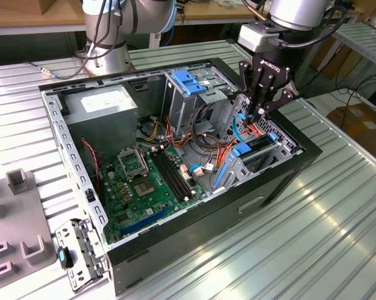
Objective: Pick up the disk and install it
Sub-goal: 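Insert the second disk wire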
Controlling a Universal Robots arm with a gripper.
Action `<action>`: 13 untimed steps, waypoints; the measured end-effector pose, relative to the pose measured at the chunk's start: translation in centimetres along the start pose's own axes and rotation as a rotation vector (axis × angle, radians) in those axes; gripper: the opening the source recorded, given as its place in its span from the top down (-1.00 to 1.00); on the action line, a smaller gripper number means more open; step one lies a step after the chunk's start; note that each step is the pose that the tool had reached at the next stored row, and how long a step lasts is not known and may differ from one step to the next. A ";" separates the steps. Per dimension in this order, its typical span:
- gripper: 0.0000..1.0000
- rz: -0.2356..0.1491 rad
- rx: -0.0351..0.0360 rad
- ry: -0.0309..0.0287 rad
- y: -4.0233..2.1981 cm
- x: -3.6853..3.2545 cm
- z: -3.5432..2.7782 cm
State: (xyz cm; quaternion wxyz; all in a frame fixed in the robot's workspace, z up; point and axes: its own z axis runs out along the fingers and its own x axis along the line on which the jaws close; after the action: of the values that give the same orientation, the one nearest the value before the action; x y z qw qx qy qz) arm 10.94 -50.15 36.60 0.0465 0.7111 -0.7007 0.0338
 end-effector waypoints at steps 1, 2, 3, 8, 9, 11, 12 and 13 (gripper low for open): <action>0.55 0.000 0.0000 0.0000 0.00 0.00 0.03; 0.55 0.000 0.0000 0.0000 -0.01 -0.01 0.07; 0.68 0.000 0.0000 0.0000 -0.01 -0.01 0.10; 0.68 0.000 0.0000 0.0001 -0.01 -0.02 0.21; 0.68 0.000 0.0000 -0.0004 -0.02 0.01 0.25; 0.68 0.000 0.0003 -0.0214 -0.01 0.42 0.40; 0.68 -0.001 0.0005 -0.0338 -0.01 0.71 0.47; 0.68 -0.001 0.0006 -0.0390 -0.01 1.05 0.53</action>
State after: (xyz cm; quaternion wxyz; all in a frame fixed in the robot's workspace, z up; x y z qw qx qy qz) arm 10.95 -51.25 36.19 0.0327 0.7119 -0.7013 0.0202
